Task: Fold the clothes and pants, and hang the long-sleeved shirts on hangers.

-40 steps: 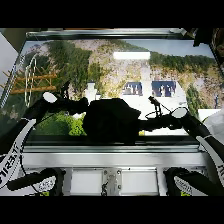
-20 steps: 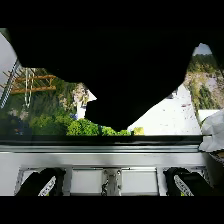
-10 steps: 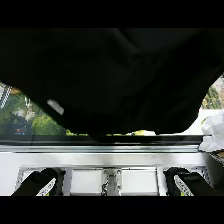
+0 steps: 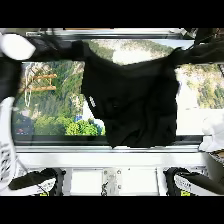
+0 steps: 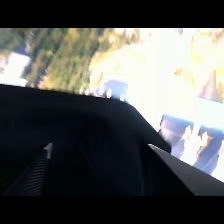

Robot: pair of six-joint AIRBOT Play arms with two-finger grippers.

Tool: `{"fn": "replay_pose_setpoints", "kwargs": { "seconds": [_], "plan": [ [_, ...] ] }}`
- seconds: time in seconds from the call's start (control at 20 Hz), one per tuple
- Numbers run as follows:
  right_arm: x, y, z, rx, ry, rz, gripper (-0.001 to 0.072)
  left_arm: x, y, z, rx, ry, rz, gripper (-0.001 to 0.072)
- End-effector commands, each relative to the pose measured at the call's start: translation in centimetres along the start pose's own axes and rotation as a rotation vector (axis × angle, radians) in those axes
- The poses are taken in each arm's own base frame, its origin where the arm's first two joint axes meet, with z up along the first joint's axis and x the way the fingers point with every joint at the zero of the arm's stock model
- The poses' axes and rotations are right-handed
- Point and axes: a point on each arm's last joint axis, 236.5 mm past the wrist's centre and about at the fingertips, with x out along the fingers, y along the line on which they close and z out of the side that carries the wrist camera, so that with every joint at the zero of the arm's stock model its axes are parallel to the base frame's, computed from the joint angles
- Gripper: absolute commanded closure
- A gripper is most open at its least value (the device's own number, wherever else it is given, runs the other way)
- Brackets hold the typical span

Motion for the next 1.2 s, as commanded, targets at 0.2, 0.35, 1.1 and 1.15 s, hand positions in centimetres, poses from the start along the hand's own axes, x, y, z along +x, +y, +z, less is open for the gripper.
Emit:
{"fn": "replay_pose_setpoints", "kwargs": {
  "seconds": [0.2,0.35,1.1,1.15],
  "plan": [
    [5.4,-3.4,-9.3,0.096,0.269,-0.038,0.0035,7.8,13.3,-11.0,-0.226,0.418,0.172,0.0697],
    [4.9,-2.6,-19.5,0.287,0.437,-0.052,0.0034,7.2,16.6,-13.1,-0.301,0.452,0.208,0.0697],
    [10.6,6.8,-32.0,0.621,0.417,0.218,0.0703,5.6,20.1,-19.2,-0.383,0.520,0.251,0.0697],
    [10.4,5.4,-30.2,0.568,0.383,0.187,0.0703,4.3,20.3,-18.8,-0.379,0.494,0.259,0.0697]
  ]
}}
